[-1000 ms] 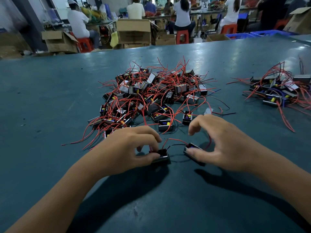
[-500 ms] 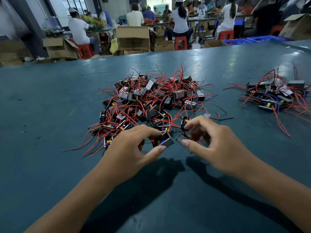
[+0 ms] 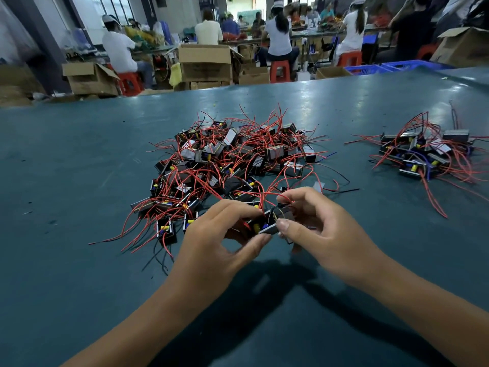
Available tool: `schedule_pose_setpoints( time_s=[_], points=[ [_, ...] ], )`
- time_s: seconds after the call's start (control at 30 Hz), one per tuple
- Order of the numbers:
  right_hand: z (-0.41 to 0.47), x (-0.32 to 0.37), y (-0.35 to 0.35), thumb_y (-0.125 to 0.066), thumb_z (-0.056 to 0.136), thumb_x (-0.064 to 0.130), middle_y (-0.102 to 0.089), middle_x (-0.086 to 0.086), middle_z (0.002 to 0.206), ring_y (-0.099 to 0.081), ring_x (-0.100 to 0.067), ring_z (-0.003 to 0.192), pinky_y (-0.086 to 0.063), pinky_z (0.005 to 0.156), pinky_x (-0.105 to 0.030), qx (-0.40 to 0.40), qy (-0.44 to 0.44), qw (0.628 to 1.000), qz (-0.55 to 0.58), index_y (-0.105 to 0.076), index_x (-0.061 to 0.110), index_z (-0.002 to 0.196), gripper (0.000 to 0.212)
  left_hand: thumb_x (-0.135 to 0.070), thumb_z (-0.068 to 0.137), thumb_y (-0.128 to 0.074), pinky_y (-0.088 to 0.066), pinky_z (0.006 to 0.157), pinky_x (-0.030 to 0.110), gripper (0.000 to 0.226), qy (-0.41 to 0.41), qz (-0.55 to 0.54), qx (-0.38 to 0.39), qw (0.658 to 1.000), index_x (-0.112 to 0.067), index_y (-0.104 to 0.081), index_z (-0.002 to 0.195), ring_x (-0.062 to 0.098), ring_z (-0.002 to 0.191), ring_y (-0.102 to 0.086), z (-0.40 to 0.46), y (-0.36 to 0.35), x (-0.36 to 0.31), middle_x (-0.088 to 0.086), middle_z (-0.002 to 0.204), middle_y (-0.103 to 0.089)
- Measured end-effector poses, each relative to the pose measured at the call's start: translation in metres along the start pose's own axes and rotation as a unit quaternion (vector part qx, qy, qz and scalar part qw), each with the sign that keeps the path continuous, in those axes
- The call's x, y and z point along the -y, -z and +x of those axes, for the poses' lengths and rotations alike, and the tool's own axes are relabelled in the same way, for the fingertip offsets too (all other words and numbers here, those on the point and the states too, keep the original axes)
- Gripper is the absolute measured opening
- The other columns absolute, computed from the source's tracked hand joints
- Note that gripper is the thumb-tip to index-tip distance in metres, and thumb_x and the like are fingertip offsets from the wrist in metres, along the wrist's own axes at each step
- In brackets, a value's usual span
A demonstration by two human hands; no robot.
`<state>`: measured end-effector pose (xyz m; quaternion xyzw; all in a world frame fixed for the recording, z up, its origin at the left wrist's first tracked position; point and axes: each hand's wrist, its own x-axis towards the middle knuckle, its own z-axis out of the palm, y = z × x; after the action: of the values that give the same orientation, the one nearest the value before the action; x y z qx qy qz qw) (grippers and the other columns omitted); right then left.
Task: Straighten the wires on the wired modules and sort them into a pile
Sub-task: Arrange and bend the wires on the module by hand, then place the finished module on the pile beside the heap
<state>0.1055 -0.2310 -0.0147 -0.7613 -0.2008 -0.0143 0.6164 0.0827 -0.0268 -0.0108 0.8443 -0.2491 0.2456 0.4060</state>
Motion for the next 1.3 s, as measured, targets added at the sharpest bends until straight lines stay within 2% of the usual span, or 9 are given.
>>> schedule_pose_setpoints(
  time_s=[0.17, 0.37, 0.57, 0.7, 0.9, 1.0, 1.1, 1.2, 1.3],
  points=[
    [0.000, 0.003, 0.001, -0.069, 0.079, 0.049, -0.071, 0.005, 0.093, -0.067, -0.015, 0.086, -0.057, 0.077, -0.045, 0.040, 0.016, 0.999, -0.024, -0.063, 0.032, 0.105, 0.032, -0.021, 0.081, -0.080, -0.059, 0.081, 0.029, 0.041, 0.016, -0.044, 0.003, 0.999, -0.021, -0.063, 0.118, 0.008, 0.091, -0.070, -0.005, -0.005, 0.003, -0.011, 0.105, -0.065],
    [0.002, 0.005, 0.006, -0.073, 0.080, 0.044, -0.068, 0.012, 0.079, -0.060, -0.002, 0.067, -0.055, 0.064, -0.029, 0.034, 0.045, 0.994, -0.090, -0.067, 0.029, 0.096, 0.022, -0.035, 0.082, -0.076, -0.057, 0.087, 0.029, 0.049, 0.033, -0.066, 0.028, 0.997, -0.028, -0.049, 0.122, 0.010, 0.100, -0.069, -0.007, -0.005, 0.003, -0.014, 0.114, -0.063],
    [0.024, 0.004, 0.054, -0.076, 0.082, 0.042, -0.066, 0.007, 0.068, -0.065, -0.016, 0.059, -0.053, 0.060, -0.028, -0.070, 0.030, 0.977, -0.197, -0.068, 0.027, 0.088, 0.018, -0.036, 0.091, -0.066, -0.048, 0.093, 0.021, 0.047, -0.044, 0.016, 0.047, 0.998, -0.019, -0.050, 0.132, 0.011, 0.113, -0.057, -0.007, 0.000, 0.006, -0.015, 0.130, -0.050],
    [0.053, -0.007, 0.107, -0.075, 0.084, 0.037, -0.065, 0.000, 0.076, -0.056, -0.019, 0.067, -0.039, 0.060, -0.012, -0.171, 0.025, 0.921, -0.349, -0.068, 0.019, 0.092, 0.021, -0.037, 0.093, -0.063, -0.049, 0.093, 0.027, 0.036, -0.049, 0.050, 0.081, 0.994, -0.016, -0.060, 0.123, 0.009, 0.119, -0.054, -0.005, -0.002, 0.014, -0.010, 0.129, -0.053],
    [0.105, -0.017, 0.209, -0.069, 0.089, 0.039, -0.066, -0.025, 0.113, -0.060, -0.038, 0.102, -0.046, 0.091, -0.043, -0.259, -0.087, 0.835, -0.477, -0.063, 0.005, 0.115, 0.043, -0.047, 0.095, -0.058, -0.045, 0.095, 0.019, 0.034, -0.046, 0.072, 0.104, 0.991, -0.021, -0.063, 0.117, 0.003, 0.121, -0.052, -0.005, -0.004, 0.024, -0.015, 0.129, -0.051],
    [0.110, -0.027, 0.231, -0.067, 0.086, 0.051, -0.051, -0.021, 0.139, -0.045, -0.039, 0.131, -0.027, 0.110, -0.061, -0.231, -0.282, 0.738, -0.568, -0.051, 0.006, 0.129, 0.064, -0.047, 0.094, -0.057, -0.048, 0.092, 0.023, 0.033, -0.034, 0.066, 0.102, 0.992, -0.021, -0.065, 0.113, 0.005, 0.119, -0.054, -0.004, -0.004, 0.025, -0.014, 0.127, -0.052],
    [0.105, -0.036, 0.220, -0.064, 0.087, 0.048, -0.035, -0.020, 0.151, -0.027, -0.035, 0.144, -0.012, 0.114, -0.067, -0.239, -0.276, 0.689, -0.626, -0.041, 0.005, 0.138, 0.071, -0.047, 0.093, -0.057, -0.050, 0.091, 0.026, 0.033, -0.024, 0.072, 0.100, 0.992, -0.021, -0.065, 0.112, 0.006, 0.117, -0.055, -0.003, -0.002, 0.027, -0.014, 0.126, -0.053],
    [0.099, -0.037, 0.185, -0.063, 0.089, 0.033, -0.044, -0.024, 0.142, -0.036, -0.039, 0.137, -0.018, 0.114, -0.060, -0.261, -0.124, 0.732, -0.618, -0.045, 0.003, 0.137, 0.059, -0.048, 0.093, -0.056, -0.048, 0.092, 0.024, 0.034, -0.018, 0.075, 0.106, 0.991, -0.021, -0.066, 0.112, 0.003, 0.117, -0.054, -0.003, -0.003, 0.027, -0.015, 0.126, -0.052],
    [0.092, -0.031, 0.145, -0.062, 0.091, 0.016, -0.061, -0.019, 0.126, -0.054, -0.036, 0.119, -0.038, 0.105, -0.047, -0.163, -0.008, 0.820, -0.548, -0.061, 0.007, 0.124, 0.034, -0.047, 0.093, -0.057, -0.047, 0.094, 0.022, 0.032, -0.017, 0.079, 0.116, 0.990, -0.023, -0.066, 0.111, -0.001, 0.117, -0.052, -0.004, -0.004, 0.027, -0.018, 0.126, -0.051]
  ],
)
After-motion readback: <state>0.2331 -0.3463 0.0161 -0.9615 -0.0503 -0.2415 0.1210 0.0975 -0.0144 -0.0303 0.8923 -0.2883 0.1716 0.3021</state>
